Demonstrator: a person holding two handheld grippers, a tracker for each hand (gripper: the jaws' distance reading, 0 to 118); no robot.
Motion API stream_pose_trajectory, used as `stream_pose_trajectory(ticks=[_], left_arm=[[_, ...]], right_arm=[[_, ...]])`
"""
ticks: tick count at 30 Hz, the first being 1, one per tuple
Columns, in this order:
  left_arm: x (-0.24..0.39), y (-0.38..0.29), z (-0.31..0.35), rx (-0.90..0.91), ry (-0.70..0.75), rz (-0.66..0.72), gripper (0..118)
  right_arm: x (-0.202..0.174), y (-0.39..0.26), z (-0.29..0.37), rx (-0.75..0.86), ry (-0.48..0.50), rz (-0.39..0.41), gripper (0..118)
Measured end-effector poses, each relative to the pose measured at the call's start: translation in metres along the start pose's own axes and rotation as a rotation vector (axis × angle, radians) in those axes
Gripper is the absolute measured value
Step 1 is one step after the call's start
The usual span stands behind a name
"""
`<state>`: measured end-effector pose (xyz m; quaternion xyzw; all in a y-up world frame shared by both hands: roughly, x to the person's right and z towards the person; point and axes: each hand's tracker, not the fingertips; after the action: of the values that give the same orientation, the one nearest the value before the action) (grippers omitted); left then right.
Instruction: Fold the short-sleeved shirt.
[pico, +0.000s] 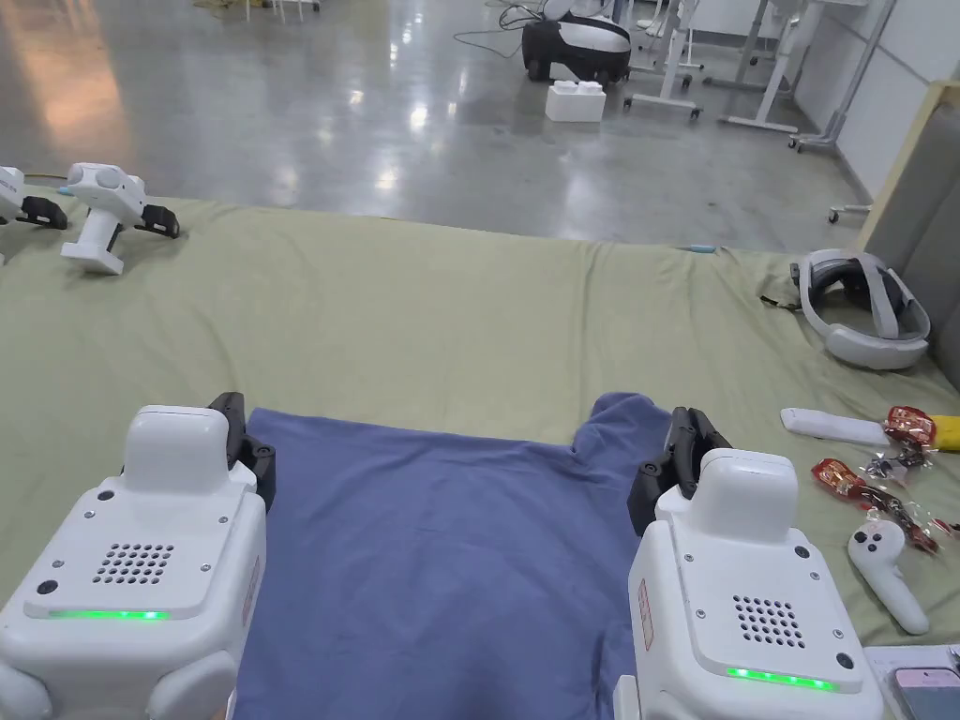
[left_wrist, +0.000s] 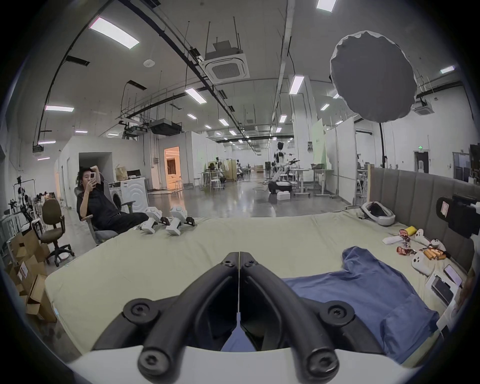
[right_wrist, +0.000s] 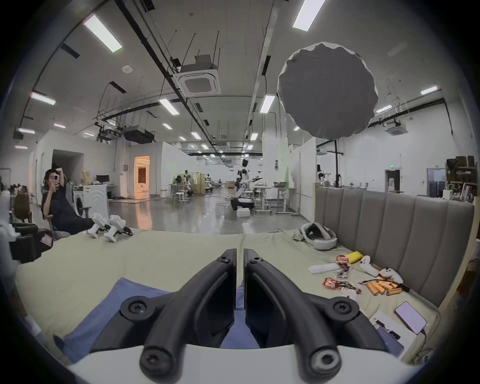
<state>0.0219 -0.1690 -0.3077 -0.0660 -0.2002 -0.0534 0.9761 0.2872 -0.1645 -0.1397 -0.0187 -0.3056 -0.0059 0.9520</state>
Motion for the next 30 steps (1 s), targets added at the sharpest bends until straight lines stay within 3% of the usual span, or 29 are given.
stream_pose_trajectory(ticks=[5,13,21,22,24,25,27,30], left_arm=[[-0.016,-0.002,0.002,-0.061,-0.023,0.006,2],[-0.085,-0.034,0.012,-0.508,-0.124,0.073,2],[-0.123,-0.099,0.028,-0.831,-0.052,0.096,2],[-0.124,-0.106,0.026,-0.866,-0.042,0.106,7],[-0.127,-0.115,0.02,-0.906,-0.056,0.147,42],[-0.128,-0.118,0.017,-0.928,-0.063,0.173,53],[-0.128,-0.126,0.008,-0.954,-0.055,0.218,66],[-0.122,-0.139,-0.007,-0.998,-0.008,0.195,66]], right_arm=[[-0.004,-0.002,0.0,-0.009,-0.019,0.021,6],[-0.004,-0.017,-0.004,-0.079,0.006,0.017,6],[-0.01,-0.039,-0.006,-0.147,0.025,0.036,6],[-0.011,-0.041,-0.006,-0.154,0.028,0.04,6],[-0.012,-0.044,-0.005,-0.168,0.038,0.047,6],[-0.012,-0.045,-0.005,-0.171,0.04,0.049,6],[-0.013,-0.047,-0.005,-0.181,0.042,0.054,6],[-0.011,-0.051,-0.005,-0.194,0.039,0.055,6]])
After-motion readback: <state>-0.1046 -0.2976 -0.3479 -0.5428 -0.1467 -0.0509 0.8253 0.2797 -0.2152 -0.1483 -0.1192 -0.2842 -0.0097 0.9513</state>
